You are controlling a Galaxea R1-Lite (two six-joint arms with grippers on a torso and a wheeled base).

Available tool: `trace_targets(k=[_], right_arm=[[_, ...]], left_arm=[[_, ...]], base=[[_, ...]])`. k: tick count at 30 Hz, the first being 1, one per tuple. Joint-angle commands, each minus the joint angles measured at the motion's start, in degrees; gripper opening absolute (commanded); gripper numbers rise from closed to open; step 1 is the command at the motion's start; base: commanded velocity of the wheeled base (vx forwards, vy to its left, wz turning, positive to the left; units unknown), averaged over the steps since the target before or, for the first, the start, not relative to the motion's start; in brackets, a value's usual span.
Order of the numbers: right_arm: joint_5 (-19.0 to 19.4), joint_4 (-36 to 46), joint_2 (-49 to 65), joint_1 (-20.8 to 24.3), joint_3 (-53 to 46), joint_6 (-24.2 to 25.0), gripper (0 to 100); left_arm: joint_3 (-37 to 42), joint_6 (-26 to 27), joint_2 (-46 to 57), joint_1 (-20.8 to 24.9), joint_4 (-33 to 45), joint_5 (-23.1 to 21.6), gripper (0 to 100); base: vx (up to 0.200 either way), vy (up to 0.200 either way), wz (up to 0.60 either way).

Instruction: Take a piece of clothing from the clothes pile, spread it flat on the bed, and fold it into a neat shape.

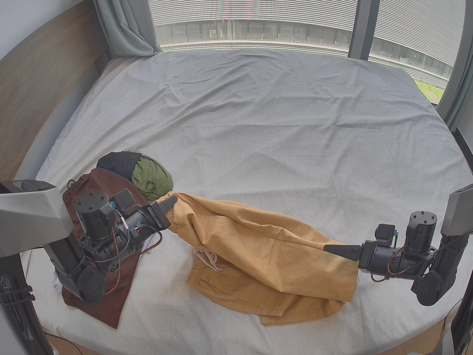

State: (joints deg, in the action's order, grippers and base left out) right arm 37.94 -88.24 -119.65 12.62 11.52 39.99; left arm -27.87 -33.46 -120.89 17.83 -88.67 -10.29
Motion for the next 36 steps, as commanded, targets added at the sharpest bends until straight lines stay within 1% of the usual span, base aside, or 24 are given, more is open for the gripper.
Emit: trace_targets(k=[1,13,19,26,36], right_arm=[[0.03,-0.01,-0.06,0.04,0.17,0.01,0],[0.03,-0.01,0.38,0.04,0.17,-0.17,0],[0.03,-0.01,2.40,0.04,0.52,-0.17,0],[-0.06,-0.01,7.41,0.04,2.63,-0.17,0],[-0.06,0.08,11.11,0.21,3.86,0.01,0]], left_arm=[[0.01,-0.02,-0.04,0.01,-0.01,0.01,0],[0.01,-0.02,0.04,0.09,-0.01,0.01,0],[-0.26,-0.02,0.48,0.18,-0.01,0.01,0],[-3.16,-0.46,2.94,-0.43,-0.01,0.01,0],[-3.25,-0.46,7.34,-0.78,-0.01,-0.70,0]], base=[[0.000,0.000,0.00],[0.000,0.000,0.00],[0.000,0.000,0.00],[0.000,0.000,0.00],[0.000,0.000,0.00]])
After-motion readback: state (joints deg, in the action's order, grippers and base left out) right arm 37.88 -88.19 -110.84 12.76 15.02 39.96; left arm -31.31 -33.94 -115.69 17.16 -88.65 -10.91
